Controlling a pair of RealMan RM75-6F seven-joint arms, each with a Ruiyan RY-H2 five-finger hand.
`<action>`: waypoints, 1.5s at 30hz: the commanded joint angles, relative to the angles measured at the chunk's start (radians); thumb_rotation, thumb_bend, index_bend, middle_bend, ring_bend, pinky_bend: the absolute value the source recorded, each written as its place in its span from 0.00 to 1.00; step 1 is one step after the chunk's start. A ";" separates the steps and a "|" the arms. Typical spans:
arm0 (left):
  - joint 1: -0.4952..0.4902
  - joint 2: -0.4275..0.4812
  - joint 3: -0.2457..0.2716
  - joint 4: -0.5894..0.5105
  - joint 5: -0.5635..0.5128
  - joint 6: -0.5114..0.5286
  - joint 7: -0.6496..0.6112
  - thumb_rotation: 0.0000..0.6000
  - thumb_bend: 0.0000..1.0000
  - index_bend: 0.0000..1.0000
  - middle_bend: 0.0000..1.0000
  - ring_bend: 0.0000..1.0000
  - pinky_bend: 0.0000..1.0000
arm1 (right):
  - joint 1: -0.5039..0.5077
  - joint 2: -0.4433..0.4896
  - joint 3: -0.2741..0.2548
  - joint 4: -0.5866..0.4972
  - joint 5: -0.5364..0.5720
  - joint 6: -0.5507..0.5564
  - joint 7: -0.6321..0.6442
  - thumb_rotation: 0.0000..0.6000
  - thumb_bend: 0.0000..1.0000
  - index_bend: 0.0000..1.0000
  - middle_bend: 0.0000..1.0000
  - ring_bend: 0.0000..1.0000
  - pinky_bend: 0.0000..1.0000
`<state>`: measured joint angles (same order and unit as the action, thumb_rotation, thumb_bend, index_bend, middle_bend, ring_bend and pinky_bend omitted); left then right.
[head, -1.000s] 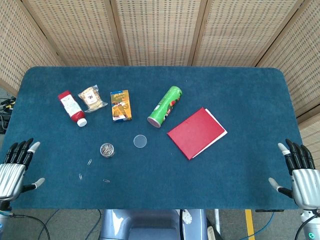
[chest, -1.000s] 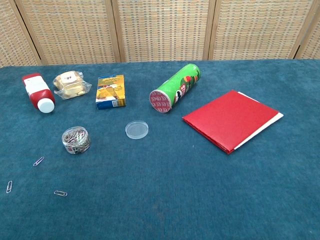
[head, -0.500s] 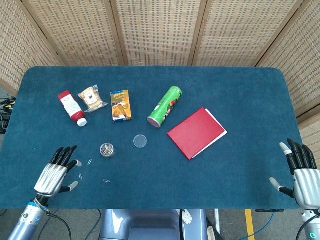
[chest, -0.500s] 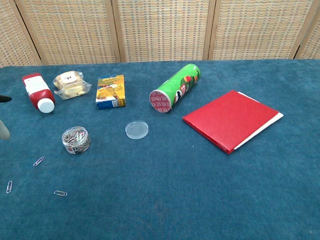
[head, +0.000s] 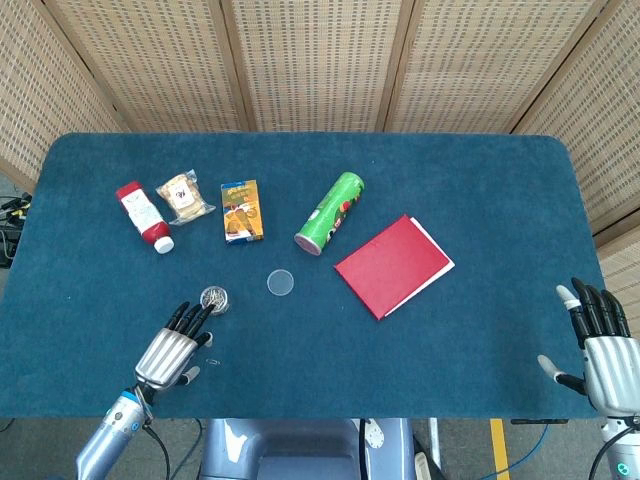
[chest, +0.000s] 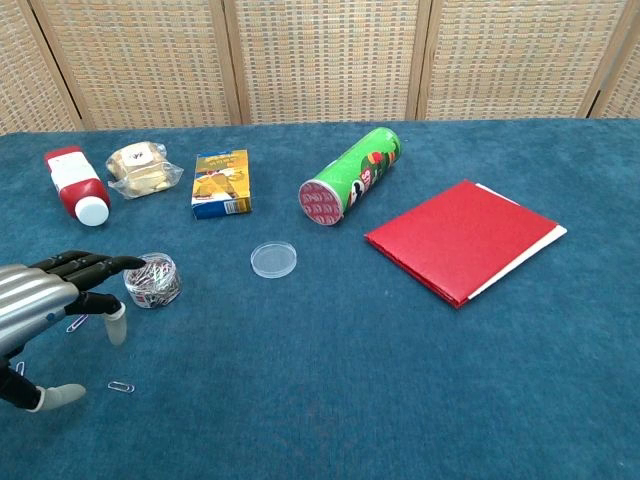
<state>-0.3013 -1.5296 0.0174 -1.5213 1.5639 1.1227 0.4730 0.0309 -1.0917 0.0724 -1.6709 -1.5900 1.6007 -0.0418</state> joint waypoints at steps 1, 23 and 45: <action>-0.020 -0.018 0.004 0.017 0.003 -0.023 0.023 1.00 0.26 0.43 0.00 0.00 0.00 | 0.002 -0.002 0.000 0.001 0.003 -0.006 -0.005 1.00 0.00 0.06 0.00 0.00 0.00; -0.060 -0.033 0.040 0.070 0.013 -0.038 0.007 1.00 0.31 0.46 0.00 0.00 0.00 | 0.008 -0.006 0.003 0.003 0.019 -0.021 -0.011 1.00 0.00 0.06 0.00 0.00 0.00; -0.052 -0.084 0.069 0.137 0.007 -0.011 0.014 1.00 0.40 0.60 0.00 0.00 0.00 | 0.008 -0.001 0.002 0.002 0.017 -0.019 0.004 1.00 0.00 0.06 0.00 0.00 0.00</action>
<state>-0.3529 -1.6135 0.0862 -1.3839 1.5715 1.1121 0.4868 0.0394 -1.0933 0.0743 -1.6691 -1.5729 1.5814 -0.0373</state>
